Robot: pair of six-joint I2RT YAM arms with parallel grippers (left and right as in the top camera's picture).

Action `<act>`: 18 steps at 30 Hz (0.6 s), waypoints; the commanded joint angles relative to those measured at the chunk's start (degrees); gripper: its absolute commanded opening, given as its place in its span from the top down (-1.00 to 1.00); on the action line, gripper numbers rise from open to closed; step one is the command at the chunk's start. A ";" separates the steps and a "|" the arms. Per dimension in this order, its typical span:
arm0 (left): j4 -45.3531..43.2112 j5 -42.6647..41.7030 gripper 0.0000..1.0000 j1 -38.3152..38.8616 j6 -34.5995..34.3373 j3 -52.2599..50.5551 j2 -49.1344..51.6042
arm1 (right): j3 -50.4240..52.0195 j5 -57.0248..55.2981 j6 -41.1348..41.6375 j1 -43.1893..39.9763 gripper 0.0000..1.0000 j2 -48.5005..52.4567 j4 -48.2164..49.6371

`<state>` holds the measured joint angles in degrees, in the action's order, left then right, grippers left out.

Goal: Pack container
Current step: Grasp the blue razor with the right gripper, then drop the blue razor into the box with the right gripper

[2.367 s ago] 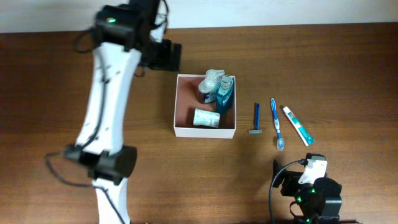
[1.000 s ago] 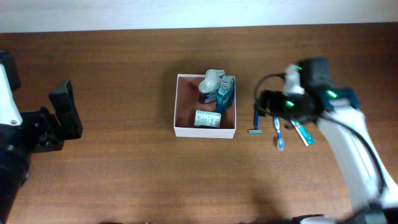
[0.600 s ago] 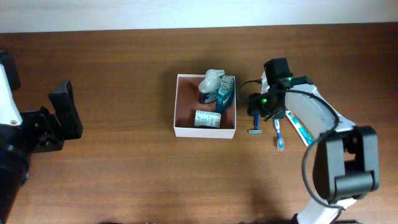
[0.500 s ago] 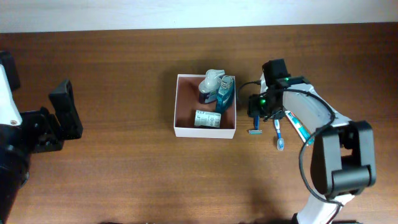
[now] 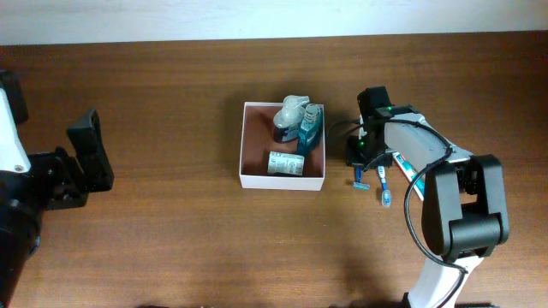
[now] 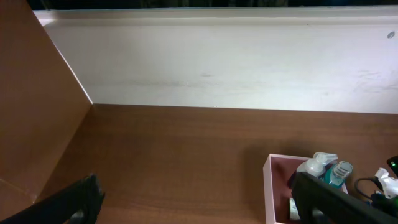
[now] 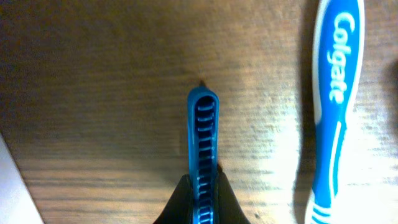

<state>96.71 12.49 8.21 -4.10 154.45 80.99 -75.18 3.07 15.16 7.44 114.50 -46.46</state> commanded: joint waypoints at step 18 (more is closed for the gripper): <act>-0.02 0.63 -0.99 -0.24 0.52 0.11 -0.09 | -2.64 8.52 -30.97 23.28 0.92 -30.99 -7.78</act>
<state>96.71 12.49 8.21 -4.10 154.45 80.99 -77.65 7.97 -1.17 24.25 85.03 -54.98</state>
